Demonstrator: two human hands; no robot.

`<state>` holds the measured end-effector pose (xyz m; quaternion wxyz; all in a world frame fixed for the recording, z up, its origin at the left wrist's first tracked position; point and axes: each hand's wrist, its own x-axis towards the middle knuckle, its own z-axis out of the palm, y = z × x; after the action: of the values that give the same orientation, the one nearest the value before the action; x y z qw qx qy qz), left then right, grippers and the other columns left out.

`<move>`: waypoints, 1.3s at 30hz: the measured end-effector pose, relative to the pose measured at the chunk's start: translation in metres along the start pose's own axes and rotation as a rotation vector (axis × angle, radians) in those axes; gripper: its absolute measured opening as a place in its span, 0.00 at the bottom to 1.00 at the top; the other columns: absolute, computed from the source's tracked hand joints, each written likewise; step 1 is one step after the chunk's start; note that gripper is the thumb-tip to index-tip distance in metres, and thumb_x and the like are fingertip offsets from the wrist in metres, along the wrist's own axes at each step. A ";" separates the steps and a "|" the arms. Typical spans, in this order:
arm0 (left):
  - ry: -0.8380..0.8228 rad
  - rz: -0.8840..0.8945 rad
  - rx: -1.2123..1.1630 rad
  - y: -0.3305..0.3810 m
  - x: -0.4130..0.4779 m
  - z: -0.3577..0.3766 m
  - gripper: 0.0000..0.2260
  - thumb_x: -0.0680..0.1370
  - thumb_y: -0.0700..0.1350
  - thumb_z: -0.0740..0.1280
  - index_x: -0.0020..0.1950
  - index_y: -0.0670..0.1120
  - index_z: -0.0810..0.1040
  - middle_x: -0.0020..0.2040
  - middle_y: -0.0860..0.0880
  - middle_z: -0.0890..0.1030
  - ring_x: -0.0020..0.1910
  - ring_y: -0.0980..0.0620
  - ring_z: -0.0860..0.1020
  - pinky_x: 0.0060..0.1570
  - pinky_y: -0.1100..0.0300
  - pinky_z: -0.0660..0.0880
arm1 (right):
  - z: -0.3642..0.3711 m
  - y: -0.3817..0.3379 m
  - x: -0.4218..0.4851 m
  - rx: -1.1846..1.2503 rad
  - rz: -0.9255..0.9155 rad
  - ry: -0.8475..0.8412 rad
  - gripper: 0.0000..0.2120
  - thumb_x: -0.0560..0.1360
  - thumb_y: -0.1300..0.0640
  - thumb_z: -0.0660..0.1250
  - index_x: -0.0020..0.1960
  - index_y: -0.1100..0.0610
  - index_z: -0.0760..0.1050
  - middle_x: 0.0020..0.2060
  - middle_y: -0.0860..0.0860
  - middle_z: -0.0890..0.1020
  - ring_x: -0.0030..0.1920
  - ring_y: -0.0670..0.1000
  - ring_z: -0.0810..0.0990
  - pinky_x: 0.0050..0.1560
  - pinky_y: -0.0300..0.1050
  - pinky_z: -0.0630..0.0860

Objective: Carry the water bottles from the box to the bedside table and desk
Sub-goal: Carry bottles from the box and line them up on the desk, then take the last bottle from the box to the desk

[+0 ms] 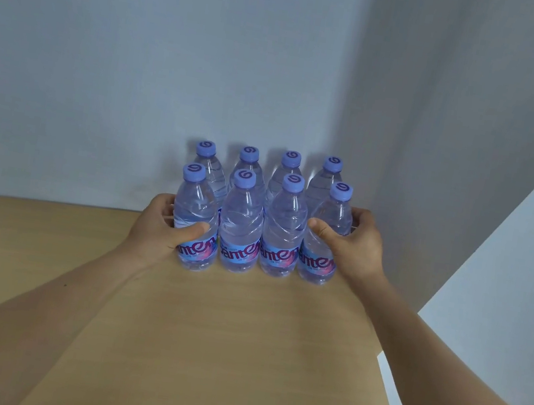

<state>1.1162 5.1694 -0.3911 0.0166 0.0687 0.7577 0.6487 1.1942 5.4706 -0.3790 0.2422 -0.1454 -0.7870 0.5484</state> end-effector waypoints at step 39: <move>-0.054 -0.256 0.939 0.150 -0.194 -0.114 0.38 0.78 0.65 0.62 0.82 0.53 0.50 0.83 0.50 0.48 0.81 0.49 0.45 0.76 0.40 0.51 | 0.063 -0.206 -0.158 -0.732 -0.296 -0.655 0.40 0.77 0.34 0.59 0.81 0.50 0.47 0.81 0.49 0.48 0.80 0.51 0.43 0.78 0.57 0.49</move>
<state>1.3078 5.0556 -0.2378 0.0832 -0.0082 0.9701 0.2277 1.3008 5.2694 -0.2398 -0.0088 0.0719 -0.9743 0.2134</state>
